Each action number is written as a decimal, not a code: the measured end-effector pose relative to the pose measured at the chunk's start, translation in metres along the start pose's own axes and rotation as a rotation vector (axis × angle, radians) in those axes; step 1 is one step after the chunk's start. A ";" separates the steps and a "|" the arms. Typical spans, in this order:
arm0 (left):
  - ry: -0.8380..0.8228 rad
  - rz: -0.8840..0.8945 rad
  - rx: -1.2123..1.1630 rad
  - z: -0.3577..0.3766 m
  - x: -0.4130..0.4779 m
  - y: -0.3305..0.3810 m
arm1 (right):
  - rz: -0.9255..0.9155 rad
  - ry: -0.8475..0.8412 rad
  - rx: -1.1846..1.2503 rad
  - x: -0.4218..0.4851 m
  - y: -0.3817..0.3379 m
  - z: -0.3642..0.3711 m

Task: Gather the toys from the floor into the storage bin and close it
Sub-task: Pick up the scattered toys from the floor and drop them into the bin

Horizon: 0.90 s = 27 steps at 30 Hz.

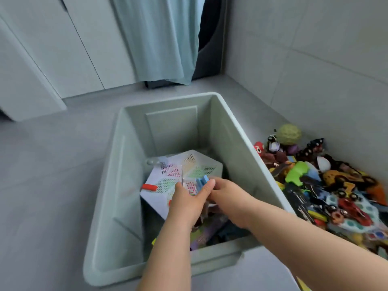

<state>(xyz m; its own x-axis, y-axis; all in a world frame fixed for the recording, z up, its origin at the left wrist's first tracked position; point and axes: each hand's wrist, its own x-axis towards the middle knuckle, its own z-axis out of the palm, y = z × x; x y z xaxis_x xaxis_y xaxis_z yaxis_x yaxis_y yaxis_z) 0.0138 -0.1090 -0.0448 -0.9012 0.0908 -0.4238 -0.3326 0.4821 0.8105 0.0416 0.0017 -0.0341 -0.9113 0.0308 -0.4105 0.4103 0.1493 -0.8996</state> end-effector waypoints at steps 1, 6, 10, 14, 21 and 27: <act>0.021 -0.022 0.107 0.002 0.001 -0.003 | 0.013 -0.004 -0.045 0.001 0.005 0.005; 0.164 0.363 -0.059 0.043 -0.023 0.034 | -0.036 0.095 -0.010 -0.037 0.014 -0.032; -0.174 0.534 -0.453 0.098 -0.062 0.062 | -0.117 0.274 0.426 -0.091 0.039 -0.107; -0.686 0.395 -0.517 0.168 -0.095 0.057 | 0.030 0.631 0.492 -0.126 0.106 -0.182; -0.754 0.025 -0.266 0.276 -0.086 0.001 | 0.490 0.935 -0.220 -0.100 0.240 -0.290; -0.637 -0.044 -0.186 0.330 -0.056 -0.007 | 0.504 0.843 -0.505 -0.053 0.256 -0.337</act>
<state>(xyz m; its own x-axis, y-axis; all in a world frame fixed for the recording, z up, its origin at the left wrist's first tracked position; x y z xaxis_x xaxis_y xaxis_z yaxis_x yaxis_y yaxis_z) 0.1580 0.1702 -0.1598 -0.5636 0.5994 -0.5683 -0.4593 0.3445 0.8188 0.1837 0.3716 -0.1927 -0.4523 0.8372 -0.3074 0.8556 0.3101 -0.4146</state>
